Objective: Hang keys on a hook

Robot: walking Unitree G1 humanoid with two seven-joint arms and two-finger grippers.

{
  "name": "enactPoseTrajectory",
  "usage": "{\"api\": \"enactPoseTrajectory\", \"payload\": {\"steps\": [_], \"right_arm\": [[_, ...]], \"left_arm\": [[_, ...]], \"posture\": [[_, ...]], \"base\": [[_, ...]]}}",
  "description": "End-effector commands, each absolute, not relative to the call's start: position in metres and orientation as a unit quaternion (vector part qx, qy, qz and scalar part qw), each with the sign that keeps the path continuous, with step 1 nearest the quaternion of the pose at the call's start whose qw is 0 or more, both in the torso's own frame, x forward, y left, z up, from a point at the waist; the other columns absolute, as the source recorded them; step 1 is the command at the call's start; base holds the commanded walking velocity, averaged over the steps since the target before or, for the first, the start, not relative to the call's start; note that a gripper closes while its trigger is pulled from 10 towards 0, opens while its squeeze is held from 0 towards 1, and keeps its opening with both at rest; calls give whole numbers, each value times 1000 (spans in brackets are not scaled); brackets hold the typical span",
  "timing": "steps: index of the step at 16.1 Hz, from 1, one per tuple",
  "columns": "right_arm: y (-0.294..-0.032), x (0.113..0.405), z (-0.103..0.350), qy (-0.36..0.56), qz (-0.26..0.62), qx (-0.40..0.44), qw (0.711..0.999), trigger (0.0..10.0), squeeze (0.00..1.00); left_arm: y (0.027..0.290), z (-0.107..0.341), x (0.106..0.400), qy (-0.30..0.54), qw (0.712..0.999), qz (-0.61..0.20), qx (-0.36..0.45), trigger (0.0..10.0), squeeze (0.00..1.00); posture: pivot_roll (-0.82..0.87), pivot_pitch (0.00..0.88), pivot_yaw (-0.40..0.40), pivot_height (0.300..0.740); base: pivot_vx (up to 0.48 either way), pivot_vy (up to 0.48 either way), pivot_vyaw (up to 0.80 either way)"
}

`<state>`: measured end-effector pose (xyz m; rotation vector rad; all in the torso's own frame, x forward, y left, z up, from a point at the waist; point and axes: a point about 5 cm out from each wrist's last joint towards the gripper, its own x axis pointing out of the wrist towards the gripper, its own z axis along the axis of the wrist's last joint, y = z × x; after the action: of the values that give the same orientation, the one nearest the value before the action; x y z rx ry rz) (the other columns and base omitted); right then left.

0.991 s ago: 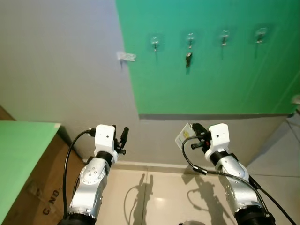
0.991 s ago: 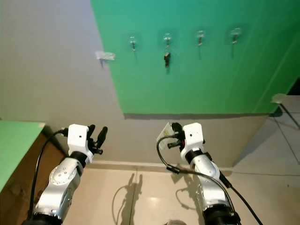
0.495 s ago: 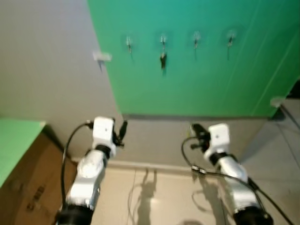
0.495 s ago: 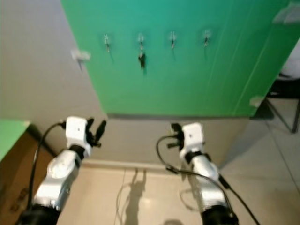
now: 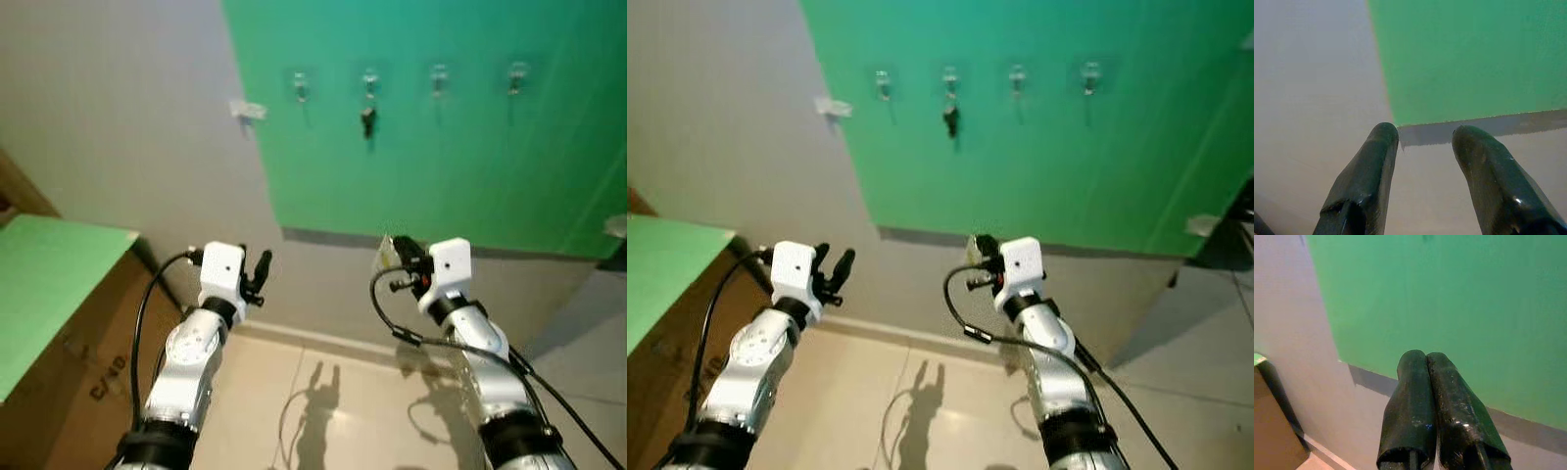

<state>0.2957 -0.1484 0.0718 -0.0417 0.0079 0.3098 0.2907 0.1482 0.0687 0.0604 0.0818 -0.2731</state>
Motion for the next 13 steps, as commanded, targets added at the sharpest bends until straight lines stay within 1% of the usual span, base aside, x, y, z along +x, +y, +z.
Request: {"api": "enactPoseTrajectory", "payload": {"steps": [1,3,5,6,7,8,10,11,12,13], "right_arm": [[-146,298,74,3,158,-24,987,0,0],[-142,298,82,-11,172,-28,985,0,0],[-132,302,111,-48,209,-13,977,0,0],[-126,303,134,-63,263,-2,963,0,0],[-125,302,141,-66,277,0,959,0,0],[-125,302,159,-76,305,11,949,0,0],[-120,298,175,-83,342,41,935,0,0],[-115,292,181,-74,384,53,919,0,0],[-111,286,185,-70,414,49,906,0,0],[-111,284,188,-66,429,45,900,0,0]], "left_arm": [[148,77,295,22,988,-144,41,10000,0],[147,79,295,17,988,-149,40,10000,0],[144,78,294,15,987,-157,33,10000,0],[143,75,292,21,987,-154,39,10000,0],[143,75,292,23,987,-153,38,10000,0],[142,73,292,26,987,-153,39,10000,0],[140,72,292,28,987,-155,35,10000,0],[140,72,292,29,987,-156,34,10000,0],[139,72,292,30,986,-158,34,10000,0],[139,72,292,30,986,-159,35,10000,0]], "posture": [[-224,0,121,740],[-226,0,120,740],[-230,0,121,740],[-236,0,122,740],[-236,0,122,740],[-241,0,120,740],[-243,0,123,740],[-244,0,123,740],[-244,0,123,740],[-244,0,122,740]], "base": [[435,0,0],[444,0,0],[446,0,0],[0,0,0],[0,0,0],[0,0,0],[0,0,0],[0,0,0],[0,0,0],[0,0,0]]}}
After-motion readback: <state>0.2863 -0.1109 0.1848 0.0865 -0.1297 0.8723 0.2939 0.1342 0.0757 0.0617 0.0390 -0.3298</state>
